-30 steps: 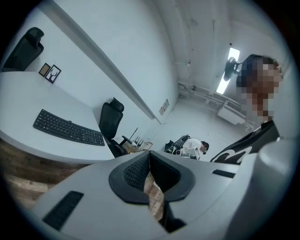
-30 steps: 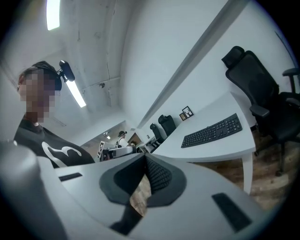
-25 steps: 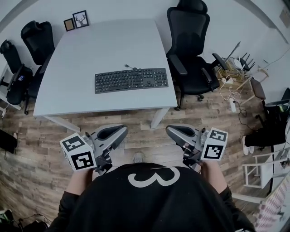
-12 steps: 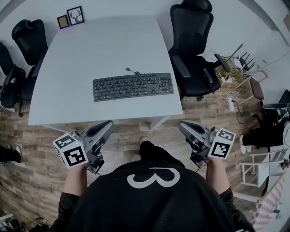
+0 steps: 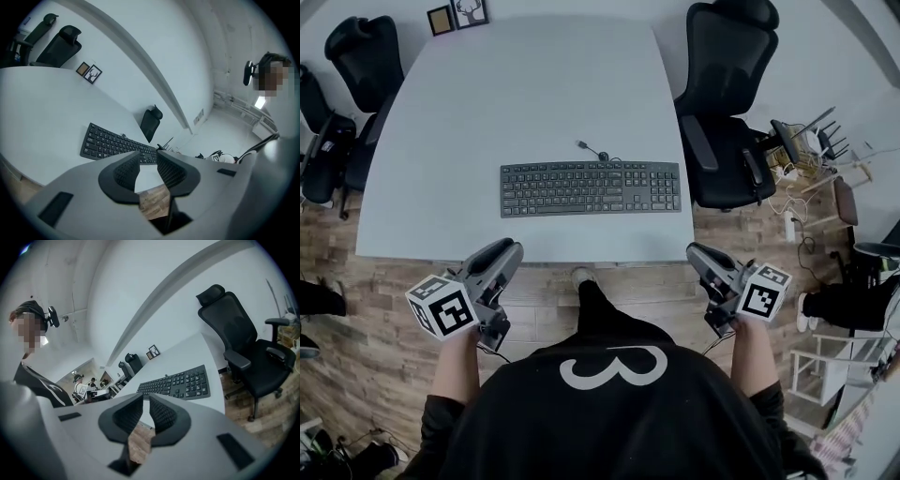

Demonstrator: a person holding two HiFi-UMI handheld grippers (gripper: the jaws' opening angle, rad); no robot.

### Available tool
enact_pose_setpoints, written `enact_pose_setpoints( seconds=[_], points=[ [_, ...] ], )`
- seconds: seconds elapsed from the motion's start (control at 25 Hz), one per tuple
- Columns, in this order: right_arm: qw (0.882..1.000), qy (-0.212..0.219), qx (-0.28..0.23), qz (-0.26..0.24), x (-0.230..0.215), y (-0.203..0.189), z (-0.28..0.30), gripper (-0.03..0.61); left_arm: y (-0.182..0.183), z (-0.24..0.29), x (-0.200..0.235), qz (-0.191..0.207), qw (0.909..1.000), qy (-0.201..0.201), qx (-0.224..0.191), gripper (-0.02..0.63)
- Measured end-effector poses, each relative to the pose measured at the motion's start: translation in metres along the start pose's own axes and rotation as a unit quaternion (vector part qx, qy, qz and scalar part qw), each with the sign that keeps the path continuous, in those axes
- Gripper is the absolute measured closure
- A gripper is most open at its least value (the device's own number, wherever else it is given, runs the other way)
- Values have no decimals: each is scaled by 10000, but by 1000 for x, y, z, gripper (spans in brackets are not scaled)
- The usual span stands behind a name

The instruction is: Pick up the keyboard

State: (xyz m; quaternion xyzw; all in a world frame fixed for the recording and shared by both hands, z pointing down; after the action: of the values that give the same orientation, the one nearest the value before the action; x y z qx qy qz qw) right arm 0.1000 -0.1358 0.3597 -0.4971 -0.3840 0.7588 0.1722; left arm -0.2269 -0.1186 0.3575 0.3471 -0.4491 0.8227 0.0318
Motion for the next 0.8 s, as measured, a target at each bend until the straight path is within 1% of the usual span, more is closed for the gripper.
enact_pose_setpoints(
  seconds=[0.08,0.2,0.32,0.4,0.44,0.48,0.52,0.64,0.8],
  points=[
    [9999,-6,55,86,-17,7,9,516,7,14,13,29,9999,144,84,492],
    [9996,67,179,214,-40,13,23,479,13,34,31,44,9991,392,182,457],
    [9992,22,347,207,-63,22,36,432,17,52,46,8,9979,602,256,419],
    [9988,-11,440,229,-77,26,43,404,21,62,57,49,9966,763,322,385],
    [9983,-27,524,238,-84,26,47,377,23,66,63,101,9957,850,358,373],
    [9977,-62,631,232,-90,25,51,337,25,70,70,168,9947,937,397,365],
    [9970,-123,734,207,-96,25,54,318,27,73,76,238,9935,1024,436,357],
    [9954,-363,875,157,-119,27,62,281,33,82,97,377,9892,1314,522,333],
    [9931,-605,986,183,-146,32,69,252,34,93,118,361,9846,1570,683,330]
  ],
)
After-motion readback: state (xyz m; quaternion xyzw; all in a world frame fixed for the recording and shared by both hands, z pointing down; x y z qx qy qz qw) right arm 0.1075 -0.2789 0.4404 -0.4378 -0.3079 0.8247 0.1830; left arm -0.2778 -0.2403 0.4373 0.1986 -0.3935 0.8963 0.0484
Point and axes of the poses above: the fingertips, and each gripper's own axes: z forward along the fingers, x to its left, y out of its top, the point moved 1 cm from there along -z, backward along the fingers, and after that the axes turned 9 degrees about y, right-handed, at the moved point
